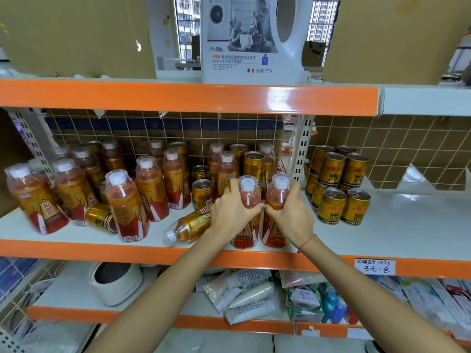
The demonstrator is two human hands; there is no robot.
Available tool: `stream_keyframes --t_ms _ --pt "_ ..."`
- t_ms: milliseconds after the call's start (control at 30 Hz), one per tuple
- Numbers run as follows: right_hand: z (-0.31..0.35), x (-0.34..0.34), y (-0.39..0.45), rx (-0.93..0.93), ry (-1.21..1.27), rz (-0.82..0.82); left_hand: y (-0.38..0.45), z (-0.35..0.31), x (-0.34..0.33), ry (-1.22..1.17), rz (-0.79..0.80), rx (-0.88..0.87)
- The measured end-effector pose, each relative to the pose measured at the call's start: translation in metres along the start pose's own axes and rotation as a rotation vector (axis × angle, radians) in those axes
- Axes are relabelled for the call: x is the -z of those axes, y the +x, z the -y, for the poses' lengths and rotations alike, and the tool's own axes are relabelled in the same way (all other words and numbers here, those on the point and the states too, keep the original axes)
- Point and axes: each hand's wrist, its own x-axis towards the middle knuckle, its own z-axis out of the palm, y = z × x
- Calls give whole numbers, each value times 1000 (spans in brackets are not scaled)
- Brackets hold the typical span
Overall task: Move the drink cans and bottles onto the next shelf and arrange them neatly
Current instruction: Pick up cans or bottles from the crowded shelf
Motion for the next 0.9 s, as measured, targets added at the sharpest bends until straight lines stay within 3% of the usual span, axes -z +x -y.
stream_keyframes --t_ms 500,900 --pt "-16 49 4 3 86 45 7 -16 12 -27 52 -66" --pt "-97 125 1 -21 142 30 -13 -114 -28 -49 45 -116"
